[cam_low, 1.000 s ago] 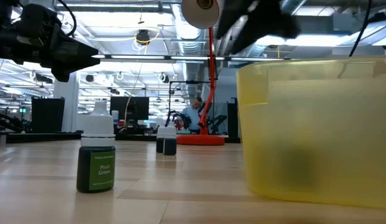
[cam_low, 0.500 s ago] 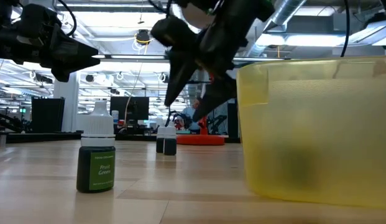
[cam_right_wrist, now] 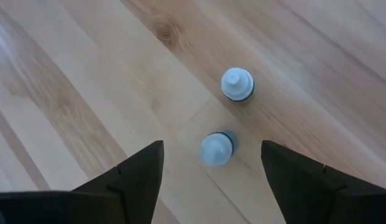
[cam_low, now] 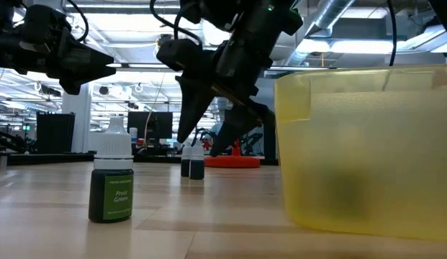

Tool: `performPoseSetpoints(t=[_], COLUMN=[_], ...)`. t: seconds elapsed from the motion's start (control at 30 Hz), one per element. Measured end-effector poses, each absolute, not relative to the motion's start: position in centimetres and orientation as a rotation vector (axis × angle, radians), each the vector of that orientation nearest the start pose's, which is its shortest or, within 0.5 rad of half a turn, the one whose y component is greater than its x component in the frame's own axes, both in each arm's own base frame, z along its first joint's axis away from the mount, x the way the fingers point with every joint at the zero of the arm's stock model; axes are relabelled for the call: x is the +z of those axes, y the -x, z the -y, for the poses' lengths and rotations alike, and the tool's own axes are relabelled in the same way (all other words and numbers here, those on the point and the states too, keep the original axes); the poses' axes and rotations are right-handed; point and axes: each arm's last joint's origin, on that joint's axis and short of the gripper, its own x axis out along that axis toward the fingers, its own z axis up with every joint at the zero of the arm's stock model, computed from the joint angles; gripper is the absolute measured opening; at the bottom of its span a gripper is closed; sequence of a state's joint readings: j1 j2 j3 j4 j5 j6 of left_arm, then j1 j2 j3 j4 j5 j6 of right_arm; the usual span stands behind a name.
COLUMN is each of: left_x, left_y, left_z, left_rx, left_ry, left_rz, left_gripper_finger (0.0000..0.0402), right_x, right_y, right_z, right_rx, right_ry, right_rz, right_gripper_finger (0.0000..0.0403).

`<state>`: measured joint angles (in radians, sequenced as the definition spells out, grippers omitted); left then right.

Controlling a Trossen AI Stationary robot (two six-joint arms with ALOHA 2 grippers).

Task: Pick & Place food coloring
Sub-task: Put the blue food coloring into the yellow bin

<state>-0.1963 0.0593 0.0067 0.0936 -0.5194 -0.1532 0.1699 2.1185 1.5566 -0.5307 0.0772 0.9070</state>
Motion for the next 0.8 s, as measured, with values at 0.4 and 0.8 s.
performPoseSetpoints(t=[0.4, 0.8], left_x=[17.0, 17.0], left_y=[-9.8, -9.8], left_z=[0.5, 0.5], left_rx=[0.32, 0.32], left_ry=[0.167, 0.166], left_rz=[0.064, 0.064], left_gripper_finger=[0.0169, 0.0169], right_x=[14.7, 13.9], right_y=[-43.8, -44.3], right_z=[-7.3, -7.5], right_rx=[-0.42, -0.388], right_ry=[-0.674, -0.706], right_rz=[-1.055, -1.057], right_gripper_finger=[0.0179, 0.009])
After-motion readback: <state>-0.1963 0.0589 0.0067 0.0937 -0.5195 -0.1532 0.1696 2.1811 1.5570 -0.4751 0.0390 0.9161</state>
